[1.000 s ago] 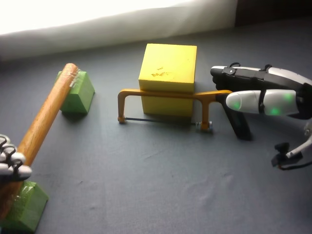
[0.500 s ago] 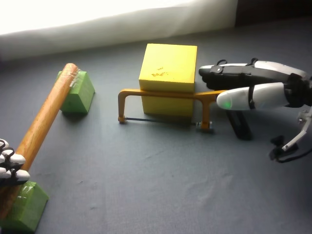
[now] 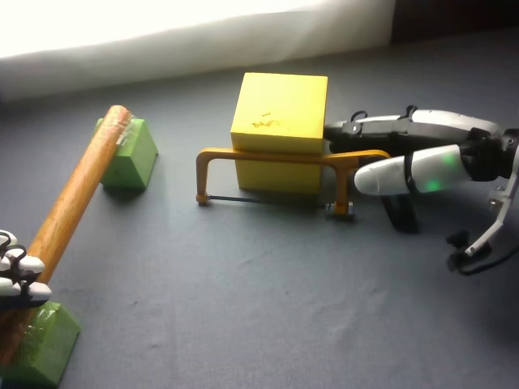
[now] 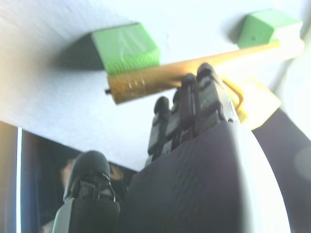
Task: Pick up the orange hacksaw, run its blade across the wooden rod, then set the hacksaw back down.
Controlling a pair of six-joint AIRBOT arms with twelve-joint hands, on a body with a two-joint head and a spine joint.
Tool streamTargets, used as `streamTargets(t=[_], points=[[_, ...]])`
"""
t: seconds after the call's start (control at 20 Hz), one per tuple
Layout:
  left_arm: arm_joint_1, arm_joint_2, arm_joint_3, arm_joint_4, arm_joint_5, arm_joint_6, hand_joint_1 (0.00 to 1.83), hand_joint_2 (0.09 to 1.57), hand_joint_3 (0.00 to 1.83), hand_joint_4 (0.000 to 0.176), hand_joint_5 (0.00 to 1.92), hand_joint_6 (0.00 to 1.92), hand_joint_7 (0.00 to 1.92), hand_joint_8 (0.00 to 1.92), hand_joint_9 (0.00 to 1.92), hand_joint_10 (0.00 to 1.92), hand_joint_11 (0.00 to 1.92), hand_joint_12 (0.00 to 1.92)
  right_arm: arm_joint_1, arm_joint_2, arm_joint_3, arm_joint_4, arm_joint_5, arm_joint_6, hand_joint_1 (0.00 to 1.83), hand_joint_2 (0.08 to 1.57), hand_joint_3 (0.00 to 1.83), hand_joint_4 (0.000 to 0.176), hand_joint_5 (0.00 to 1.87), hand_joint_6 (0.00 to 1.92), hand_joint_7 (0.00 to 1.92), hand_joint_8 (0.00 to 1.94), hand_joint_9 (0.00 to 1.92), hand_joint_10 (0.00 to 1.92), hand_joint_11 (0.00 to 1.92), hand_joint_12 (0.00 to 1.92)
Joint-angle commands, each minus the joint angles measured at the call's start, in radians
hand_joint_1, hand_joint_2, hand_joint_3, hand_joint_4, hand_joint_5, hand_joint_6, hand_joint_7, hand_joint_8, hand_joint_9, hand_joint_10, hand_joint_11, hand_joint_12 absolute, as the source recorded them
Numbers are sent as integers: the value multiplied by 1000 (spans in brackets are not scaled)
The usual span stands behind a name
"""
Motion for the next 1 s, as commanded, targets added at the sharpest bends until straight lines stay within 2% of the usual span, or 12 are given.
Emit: streamTargets(t=[0.0, 0.25, 0.6, 0.7, 0.75, 0.85, 0.95], points=[[-8, -4, 1, -16, 3, 2, 74, 1300, 0, 0, 95, 3, 71, 2, 53, 5, 11, 20, 14, -7, 7, 16, 80, 17, 754, 1070, 0, 0, 271, 6, 271, 0, 305, 5, 0, 986], [-12, -4, -1, -16, 3, 2, 50, 1307, 3, 0, 103, 2, 52, 0, 17, 0, 1, 4, 31, -30, 41, -45, 72, 28, 731, 1082, 2, 0, 276, 5, 277, 3, 295, 1, 0, 978], [-13, -4, 0, -16, -7, 3, 40, 1302, 1, 0, 125, 5, 86, 9, 56, 10, 21, 12, 46, -61, 51, -55, 60, 21, 731, 1075, 0, 0, 297, 9, 304, 9, 318, 7, 0, 1065], [-13, -4, 0, -16, -7, 3, 89, 1301, 0, 0, 134, 7, 79, 4, 48, 4, 23, 14, 46, -63, 51, -55, 65, 21, 734, 1079, 0, 0, 284, 3, 296, 4, 314, 4, 0, 1051], [-14, -4, 0, -16, -7, 3, 45, 1304, 1, 0, 120, 3, 62, 1, 22, 0, 6, 9, 46, -65, 51, -56, 70, 21, 735, 1073, 0, 0, 338, 11, 348, 10, 355, 10, 0, 1133], [-14, -4, 0, -16, -7, 3, 72, 1301, 0, 0, 121, 1, 68, 0, 35, 3, 15, 15, 46, -65, 49, -56, 78, 22, 708, 1085, 3, 0, 307, 1, 328, 1, 340, 2, 0, 1120], [-14, -3, 0, -16, -7, 3, 63, 1309, 2, 0, 105, 0, 53, 0, 27, 0, 7, 16, 45, -61, 44, -58, 90, 22, 725, 1085, 3, 0, 359, 10, 369, 5, 371, 6, 0, 1151]])
